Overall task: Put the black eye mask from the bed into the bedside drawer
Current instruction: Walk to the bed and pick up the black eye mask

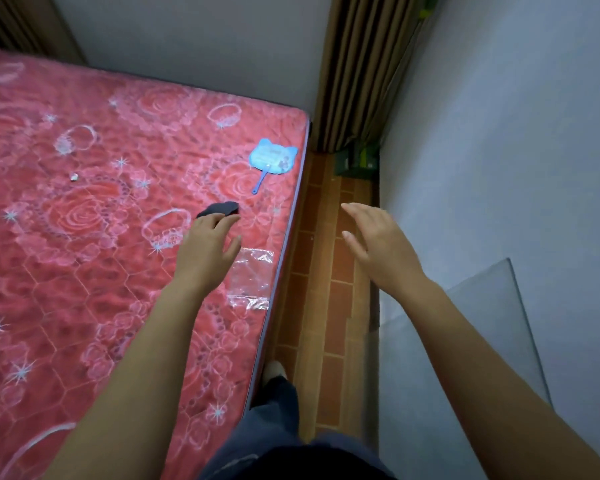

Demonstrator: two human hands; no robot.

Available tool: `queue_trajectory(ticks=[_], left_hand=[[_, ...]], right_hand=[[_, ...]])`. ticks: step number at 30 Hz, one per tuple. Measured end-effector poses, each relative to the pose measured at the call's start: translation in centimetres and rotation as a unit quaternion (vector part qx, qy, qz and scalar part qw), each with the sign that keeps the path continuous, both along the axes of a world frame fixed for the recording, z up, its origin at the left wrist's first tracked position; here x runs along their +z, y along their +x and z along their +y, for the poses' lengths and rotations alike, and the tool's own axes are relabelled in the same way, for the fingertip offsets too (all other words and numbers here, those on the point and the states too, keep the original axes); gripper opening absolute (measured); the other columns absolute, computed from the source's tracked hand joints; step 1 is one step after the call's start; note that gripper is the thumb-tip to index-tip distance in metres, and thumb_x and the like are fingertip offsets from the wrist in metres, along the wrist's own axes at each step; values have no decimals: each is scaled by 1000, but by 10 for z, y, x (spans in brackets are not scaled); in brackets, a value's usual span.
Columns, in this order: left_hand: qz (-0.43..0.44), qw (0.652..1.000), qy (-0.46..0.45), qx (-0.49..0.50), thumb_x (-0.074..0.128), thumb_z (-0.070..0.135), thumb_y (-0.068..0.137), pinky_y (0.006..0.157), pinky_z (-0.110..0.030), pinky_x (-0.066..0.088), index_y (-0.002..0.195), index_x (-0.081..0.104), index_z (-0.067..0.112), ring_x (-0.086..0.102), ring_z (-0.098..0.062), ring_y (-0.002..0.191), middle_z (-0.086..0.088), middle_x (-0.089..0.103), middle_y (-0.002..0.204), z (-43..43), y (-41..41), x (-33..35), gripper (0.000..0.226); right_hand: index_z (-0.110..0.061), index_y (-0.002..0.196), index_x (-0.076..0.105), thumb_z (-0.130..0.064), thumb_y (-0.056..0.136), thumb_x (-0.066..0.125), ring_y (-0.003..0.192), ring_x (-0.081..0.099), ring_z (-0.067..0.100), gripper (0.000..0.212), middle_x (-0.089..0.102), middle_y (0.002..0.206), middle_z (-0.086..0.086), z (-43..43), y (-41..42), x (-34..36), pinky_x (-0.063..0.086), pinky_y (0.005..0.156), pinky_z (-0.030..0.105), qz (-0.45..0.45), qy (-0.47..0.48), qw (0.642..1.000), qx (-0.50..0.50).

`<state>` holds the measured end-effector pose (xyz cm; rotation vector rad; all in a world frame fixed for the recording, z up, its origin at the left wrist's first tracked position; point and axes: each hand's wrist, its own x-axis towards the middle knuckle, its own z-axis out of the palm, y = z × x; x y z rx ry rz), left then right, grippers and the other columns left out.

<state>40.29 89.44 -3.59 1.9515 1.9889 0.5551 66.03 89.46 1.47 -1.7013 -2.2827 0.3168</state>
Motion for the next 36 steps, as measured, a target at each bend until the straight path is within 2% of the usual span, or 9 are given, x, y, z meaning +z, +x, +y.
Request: queue_trajectory(ticks=[5,9,14,22,29,36], left_hand=[[40,998,-4,50,51,24,89,99,-47,37,129,48,12,43,-33,120,-16,52,128,40,-28,6,42],[69,994,-16,80,51,26,89,104,-47,34,131,46,15,39,-32,125,-17,48,132,52,-47,7,44],[100,985,-35,135,52,27,89,103,-48,32,132,45,17,39,-33,127,-18,46,136,53,-57,4,45],[96,966,-80,225,45,31,92,107,-46,28,137,36,20,32,-30,132,-15,40,142,85,-61,-18,47],[53,943,-164,284,44,30,92,108,-47,28,137,34,17,32,-30,133,-15,38,143,124,-81,-99,48],[39,924,-234,301,44,31,92,110,-49,24,141,28,17,27,-31,136,-14,31,149,166,-107,-236,53]], right_hand=[[-12,135,41,-27,93,46,129,41,23,45,50,138,9,71,-31,-5,37,106,38,3,7,998,61],[-7,133,43,-21,92,49,125,45,29,44,52,135,14,118,-57,-8,38,105,41,2,14,992,128],[-4,132,44,-16,91,50,123,45,34,43,52,134,17,161,-87,-15,34,105,42,4,16,977,213],[1,131,44,-13,92,49,125,44,34,42,51,134,19,217,-120,-38,32,108,43,7,12,954,300],[0,132,41,-12,92,47,122,45,34,43,50,135,19,266,-154,-127,34,103,42,-35,-44,939,339],[-5,136,38,-17,94,44,125,41,31,44,46,139,14,316,-182,-257,35,102,41,-91,-99,929,344]])
